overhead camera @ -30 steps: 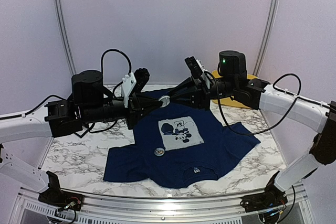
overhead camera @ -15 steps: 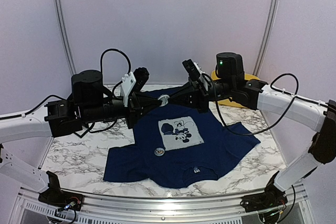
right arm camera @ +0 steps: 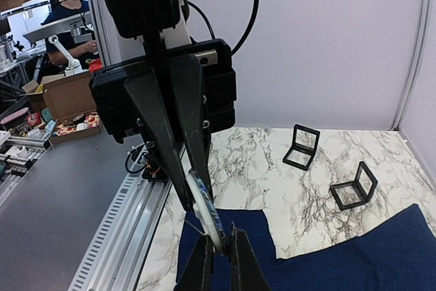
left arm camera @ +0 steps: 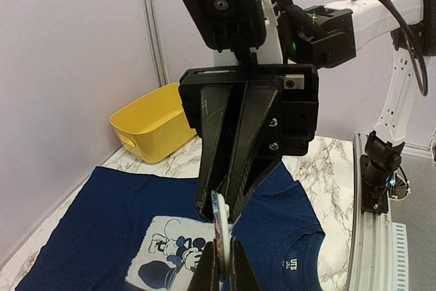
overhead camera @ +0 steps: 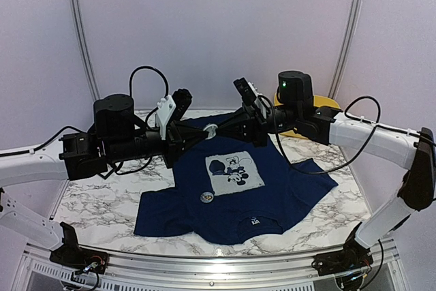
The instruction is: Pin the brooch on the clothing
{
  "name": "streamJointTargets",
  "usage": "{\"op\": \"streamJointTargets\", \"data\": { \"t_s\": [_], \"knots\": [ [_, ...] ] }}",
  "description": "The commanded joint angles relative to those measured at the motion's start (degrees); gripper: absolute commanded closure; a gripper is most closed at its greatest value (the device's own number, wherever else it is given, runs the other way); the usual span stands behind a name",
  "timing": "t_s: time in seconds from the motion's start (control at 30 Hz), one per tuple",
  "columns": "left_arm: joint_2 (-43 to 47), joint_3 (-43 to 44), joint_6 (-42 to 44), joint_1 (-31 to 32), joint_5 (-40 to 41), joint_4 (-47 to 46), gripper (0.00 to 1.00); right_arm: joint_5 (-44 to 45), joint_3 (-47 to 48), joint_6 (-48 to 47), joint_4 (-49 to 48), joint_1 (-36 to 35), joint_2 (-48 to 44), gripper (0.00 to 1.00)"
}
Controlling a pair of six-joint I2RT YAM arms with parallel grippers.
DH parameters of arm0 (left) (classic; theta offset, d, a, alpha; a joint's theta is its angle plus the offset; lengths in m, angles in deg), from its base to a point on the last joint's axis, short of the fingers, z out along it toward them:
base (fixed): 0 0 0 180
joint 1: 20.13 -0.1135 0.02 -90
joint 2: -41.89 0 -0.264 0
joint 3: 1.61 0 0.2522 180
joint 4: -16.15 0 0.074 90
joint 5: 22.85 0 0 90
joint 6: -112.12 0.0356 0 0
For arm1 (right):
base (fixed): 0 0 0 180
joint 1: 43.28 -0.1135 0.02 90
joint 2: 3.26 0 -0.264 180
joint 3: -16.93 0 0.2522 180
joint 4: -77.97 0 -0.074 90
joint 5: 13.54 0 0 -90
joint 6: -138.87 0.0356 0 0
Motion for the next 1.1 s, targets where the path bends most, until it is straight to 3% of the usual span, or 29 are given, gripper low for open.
{"op": "streamJointTargets", "data": {
  "t_s": [0.0, 0.23, 0.33, 0.63, 0.7, 0.73, 0.77, 0.9, 1.07],
  "knots": [
    [1.3, -0.6, -0.2, -0.2, 0.0, -0.5, 1.00, -1.7, 1.2, 1.8, -3.2, -0.3, 0.4, 0.93],
    [1.0, -0.4, -0.2, -0.2, -0.6, -0.4, 1.00, -1.9, 1.1, 2.1, -3.1, -0.4, 0.4, 0.93],
    [1.1, -0.4, -0.2, -0.2, -0.6, -0.5, 1.00, -1.8, 1.2, 1.8, -2.6, -0.4, 0.4, 1.00],
    [0.4, -0.3, -1.5, -0.3, 1.9, -0.5, 0.98, -0.2, 0.8, 0.9, -2.3, -0.8, 0.3, 1.00],
    [0.3, -0.1, -2.4, -0.6, 4.8, 0.7, 0.56, 2.7, -0.2, 1.6, -3.0, -0.3, 0.0, 1.00],
    [0.5, -0.1, -2.9, -0.8, 7.0, 1.6, 0.40, 5.1, -0.9, 2.2, -3.5, 0.4, 0.0, 1.00],
    [0.6, -0.2, -3.6, -1.1, 8.9, 2.6, 0.32, 7.9, -1.8, 2.9, -4.0, 0.8, 0.0, 1.00],
    [1.0, -3.5, -11.5, -4.0, 14.6, 6.9, 0.25, 26.3, -6.6, 1.5, -4.5, 1.2, 0.2, 1.00],
    [-2.0, -13.5, -26.1, -10.9, 15.2, 9.5, 0.37, 34.7, -13.7, 2.0, -11.4, 1.2, 2.4, 1.00]
  ]
}}
